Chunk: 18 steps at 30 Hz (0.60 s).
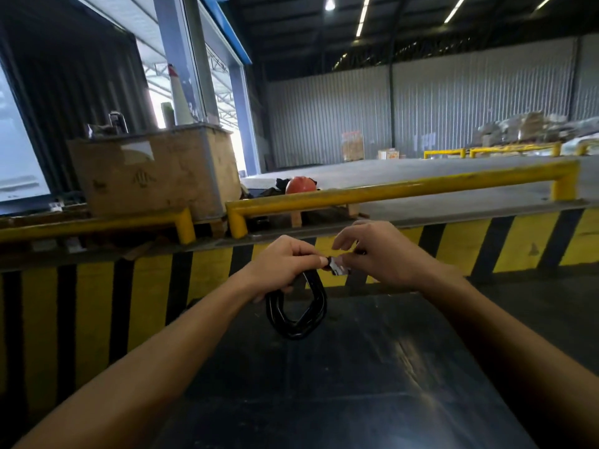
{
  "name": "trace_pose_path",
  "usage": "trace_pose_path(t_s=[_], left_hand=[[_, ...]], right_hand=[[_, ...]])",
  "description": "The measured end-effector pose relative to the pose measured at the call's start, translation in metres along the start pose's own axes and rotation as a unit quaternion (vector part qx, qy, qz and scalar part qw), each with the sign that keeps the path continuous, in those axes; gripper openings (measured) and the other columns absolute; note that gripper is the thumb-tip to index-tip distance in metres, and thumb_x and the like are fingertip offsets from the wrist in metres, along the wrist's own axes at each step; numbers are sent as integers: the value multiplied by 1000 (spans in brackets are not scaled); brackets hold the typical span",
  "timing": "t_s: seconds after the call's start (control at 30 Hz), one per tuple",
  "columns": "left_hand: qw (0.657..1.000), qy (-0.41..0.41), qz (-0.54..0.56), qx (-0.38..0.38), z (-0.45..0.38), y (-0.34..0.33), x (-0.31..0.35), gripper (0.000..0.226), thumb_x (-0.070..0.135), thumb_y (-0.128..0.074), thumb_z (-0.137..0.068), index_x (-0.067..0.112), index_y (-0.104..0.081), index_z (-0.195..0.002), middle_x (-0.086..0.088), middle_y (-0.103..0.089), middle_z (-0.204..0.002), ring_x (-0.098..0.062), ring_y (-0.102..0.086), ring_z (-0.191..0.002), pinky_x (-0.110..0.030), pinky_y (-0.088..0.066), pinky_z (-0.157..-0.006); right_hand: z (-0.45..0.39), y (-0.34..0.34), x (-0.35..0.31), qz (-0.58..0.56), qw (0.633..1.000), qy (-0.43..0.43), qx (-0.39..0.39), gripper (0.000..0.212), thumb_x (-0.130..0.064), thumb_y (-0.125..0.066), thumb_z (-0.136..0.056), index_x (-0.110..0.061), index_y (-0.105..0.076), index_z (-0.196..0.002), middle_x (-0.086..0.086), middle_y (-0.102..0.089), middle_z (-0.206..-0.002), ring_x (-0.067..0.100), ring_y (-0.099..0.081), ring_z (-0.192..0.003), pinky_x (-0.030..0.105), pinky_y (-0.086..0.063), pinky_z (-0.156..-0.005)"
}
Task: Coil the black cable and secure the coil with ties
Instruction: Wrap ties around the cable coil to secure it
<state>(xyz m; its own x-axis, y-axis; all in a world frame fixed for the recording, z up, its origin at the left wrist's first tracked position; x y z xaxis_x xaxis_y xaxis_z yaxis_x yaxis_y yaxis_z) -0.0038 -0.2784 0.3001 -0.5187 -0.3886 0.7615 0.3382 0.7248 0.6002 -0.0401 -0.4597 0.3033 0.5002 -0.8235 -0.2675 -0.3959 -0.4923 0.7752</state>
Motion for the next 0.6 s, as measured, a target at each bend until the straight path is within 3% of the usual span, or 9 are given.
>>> trace_pose_path(t_s=[0.07,0.17,0.27,0.4,0.5,0.6], left_hand=[[999,0,32,31,-3,1,2,17,19,-60,-90,15,-72,-79,3,-43,-52,-7,-31,-37,-22,-24,-38],[998,-5,46,41,-6,-2,6,18,20,-58,-91,9,-72,-90,2,-48,-55,-7,-35,-40,-23,-26,-38],[998,-16,44,38,-7,-6,11,18,19,-56,-93,9,-70,-93,5,-48,-52,-7,-35,-38,-21,-27,-37],[997,-48,-14,52,-7,-7,17,18,18,-55,-93,11,-70,-87,12,-49,-46,-3,-39,-36,-14,-30,-38],[994,-74,-69,51,-7,-9,22,19,17,-54,-93,8,-69,-86,14,-49,-47,3,-43,-38,-7,-31,-39],[993,-82,-67,48,-6,-13,22,19,17,-55,-93,5,-68,-84,13,-49,-49,3,-44,-39,-7,-31,-40]], right_hand=[[4,-6,3,-15,998,2,60,19,-35,-64,-84,-22,-67,-97,-10,-58,-94,4,-57,-82,13,-43,-64],[9,-18,5,-13,999,13,46,29,-43,-61,-84,-23,-66,-105,-12,-55,-97,3,-57,-78,22,-52,-69],[13,-21,8,-2,997,42,64,24,-31,-56,-91,-18,-67,-108,-5,-62,-94,5,-53,-75,26,-48,-67],[14,-12,14,-54,995,61,54,19,-22,-58,-91,-16,-71,-103,-12,-62,-80,-5,-52,-65,10,-38,-59],[16,-8,22,-111,993,43,17,16,-22,-57,-91,-19,-71,-99,-16,-60,-71,-1,-59,-65,10,-42,-59],[22,-6,29,-208,978,13,7,18,-19,-53,-93,-14,-71,-95,-10,-63,-67,2,-60,-62,14,-45,-57]])
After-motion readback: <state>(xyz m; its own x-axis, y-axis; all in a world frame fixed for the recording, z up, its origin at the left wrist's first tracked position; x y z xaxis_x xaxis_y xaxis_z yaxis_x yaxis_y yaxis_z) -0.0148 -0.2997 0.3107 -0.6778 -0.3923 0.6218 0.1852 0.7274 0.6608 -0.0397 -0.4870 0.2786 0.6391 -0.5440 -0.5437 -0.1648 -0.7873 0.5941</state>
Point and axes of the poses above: each hand's wrist, its own z-axis away from the middle knuckle, its own y-axis out of the back of the hand, x = y × z, the point moved 1 cm from there along -z, towards the middle knuckle
